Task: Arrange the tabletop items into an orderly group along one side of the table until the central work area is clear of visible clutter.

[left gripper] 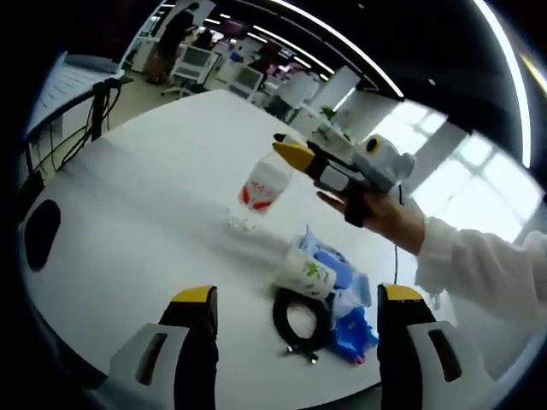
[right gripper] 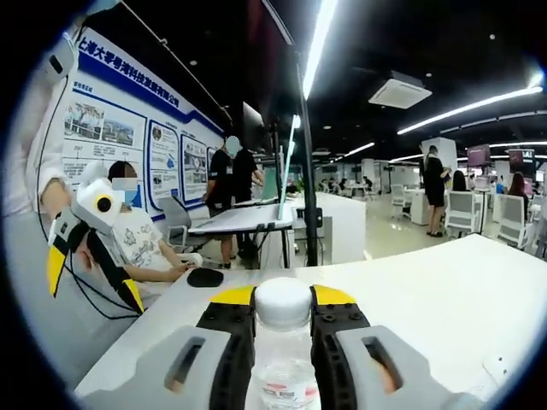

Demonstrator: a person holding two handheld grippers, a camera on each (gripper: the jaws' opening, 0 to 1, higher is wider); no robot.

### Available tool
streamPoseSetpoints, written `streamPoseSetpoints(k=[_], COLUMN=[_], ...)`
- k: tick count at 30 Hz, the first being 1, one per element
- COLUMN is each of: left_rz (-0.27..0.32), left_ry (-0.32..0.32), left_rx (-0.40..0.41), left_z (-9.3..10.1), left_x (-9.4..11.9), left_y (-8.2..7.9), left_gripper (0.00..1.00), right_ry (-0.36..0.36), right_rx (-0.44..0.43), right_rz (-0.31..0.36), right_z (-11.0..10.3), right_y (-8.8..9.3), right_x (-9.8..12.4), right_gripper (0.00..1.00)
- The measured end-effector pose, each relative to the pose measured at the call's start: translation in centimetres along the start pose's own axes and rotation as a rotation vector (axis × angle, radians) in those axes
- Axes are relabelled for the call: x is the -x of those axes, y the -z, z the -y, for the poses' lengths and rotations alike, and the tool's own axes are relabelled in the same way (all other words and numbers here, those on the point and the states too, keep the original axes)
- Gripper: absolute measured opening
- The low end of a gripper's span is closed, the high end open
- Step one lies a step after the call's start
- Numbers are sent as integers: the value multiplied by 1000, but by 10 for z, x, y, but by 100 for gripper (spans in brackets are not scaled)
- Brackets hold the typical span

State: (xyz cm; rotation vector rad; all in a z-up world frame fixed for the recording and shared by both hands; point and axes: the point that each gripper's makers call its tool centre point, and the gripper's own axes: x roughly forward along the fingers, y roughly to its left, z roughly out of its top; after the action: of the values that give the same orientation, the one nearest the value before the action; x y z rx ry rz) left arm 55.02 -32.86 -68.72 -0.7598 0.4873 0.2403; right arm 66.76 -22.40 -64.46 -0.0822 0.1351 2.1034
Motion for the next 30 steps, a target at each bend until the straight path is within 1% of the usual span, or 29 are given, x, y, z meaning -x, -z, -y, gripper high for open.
streamPoseSetpoints(k=[2, 4, 7, 11, 20, 22, 23, 25, 27, 30], left_rz=[3, 4, -5, 1, -5, -3, -2, 0, 1, 3], left_ry=[0, 1, 8, 8, 20, 20, 19, 19, 20, 23], left_rx=[2, 9, 28, 27, 27, 32, 34, 38, 42, 49], left_z=[0, 0, 0, 0, 3, 2, 2, 1, 1, 1], left_x=[0, -1, -2, -1, -2, -2, -1, -1, -1, -1], left_y=[0, 0, 3, 2, 4, 4, 4, 4, 4, 4], left_gripper=[73, 73, 73, 73, 73, 74, 74, 74, 74, 74], right_ry=[-26, -28, -28, -30, -26, -15, 1, 24, 38, 83], right_rx=[6, 0, -4, -12, -27, -42, -45, -49, -69, -63], right_rz=[-7, -12, -6, 7, -10, -17, -23, -20, 15, 29], right_z=[-4, -1, 0, -3, -3, -2, 0, 4, 5, 12], right_y=[1, 0, 0, 1, 1, 2, 3, 2, -9, -23], right_x=[0, -2, -3, -4, -5, -5, -5, -4, -1, 5], right_gripper=[20, 20, 20, 20, 21, 22, 22, 28, 35, 43])
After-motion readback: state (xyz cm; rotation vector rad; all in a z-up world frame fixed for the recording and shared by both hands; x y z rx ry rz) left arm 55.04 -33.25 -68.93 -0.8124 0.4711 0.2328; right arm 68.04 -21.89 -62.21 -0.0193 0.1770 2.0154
